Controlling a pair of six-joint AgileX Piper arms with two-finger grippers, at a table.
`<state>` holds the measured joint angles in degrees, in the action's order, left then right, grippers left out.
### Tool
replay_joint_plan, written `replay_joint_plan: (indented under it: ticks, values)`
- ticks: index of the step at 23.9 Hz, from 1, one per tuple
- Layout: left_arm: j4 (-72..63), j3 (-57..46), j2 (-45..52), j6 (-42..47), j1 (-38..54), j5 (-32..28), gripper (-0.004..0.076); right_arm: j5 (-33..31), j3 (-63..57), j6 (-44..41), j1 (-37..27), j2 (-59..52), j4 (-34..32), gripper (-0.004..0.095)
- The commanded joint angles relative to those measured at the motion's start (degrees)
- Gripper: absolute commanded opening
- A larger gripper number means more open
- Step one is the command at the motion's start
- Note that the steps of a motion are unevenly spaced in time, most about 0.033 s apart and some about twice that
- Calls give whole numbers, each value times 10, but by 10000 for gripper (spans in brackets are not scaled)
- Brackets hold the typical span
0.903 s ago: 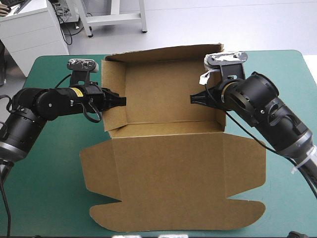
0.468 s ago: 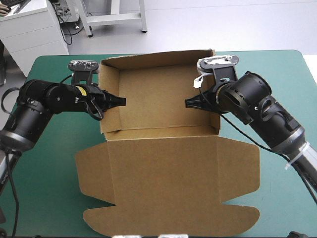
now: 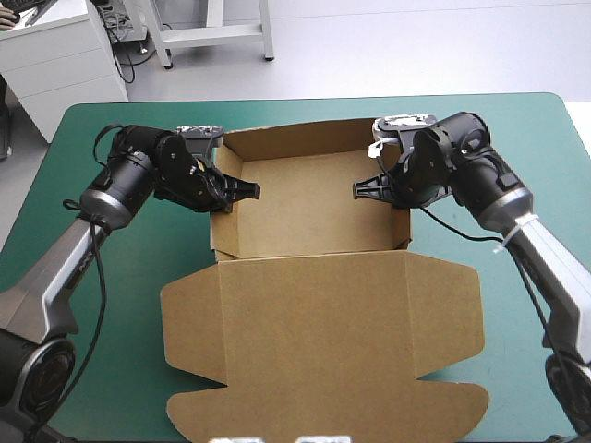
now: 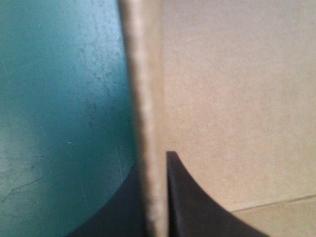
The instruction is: Fold the box
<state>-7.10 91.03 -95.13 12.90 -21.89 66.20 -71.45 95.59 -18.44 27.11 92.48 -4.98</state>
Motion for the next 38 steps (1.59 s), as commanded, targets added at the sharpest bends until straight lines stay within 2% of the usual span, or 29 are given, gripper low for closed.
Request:
replay_joint_plan:
  ticks: [1,10,17,19,23,25,26,27,29,31,38]
  values:
    - [36,17,-3,-8,-1,-5,-32,0,18,34,-21,11,14,-23]
    - [54,43,-63,-8,-1,-4,-32,0,18,69,-40,97,32,-23]
    - [38,75,-92,-9,-1,-4,-31,0,18,75,-68,114,50,-23]
    - [35,79,-99,-11,-1,-1,2,0,18,85,-76,114,50,-21]
    - [36,79,-114,-16,-1,-1,167,2,18,106,-79,114,50,6]
    - [33,79,-117,-16,-1,3,277,0,18,106,-81,114,50,113]
    - [34,79,-118,-16,-1,5,346,0,18,106,-82,114,55,255]
    - [36,79,-118,-15,-1,11,382,0,18,106,-82,114,55,373]
    - [39,79,-119,-15,-1,20,393,0,18,103,-82,114,55,612]
    - [41,79,-121,-12,-1,25,393,0,18,99,-82,114,54,725]
    - [54,87,-121,-13,0,29,393,0,28,80,-85,114,50,733]
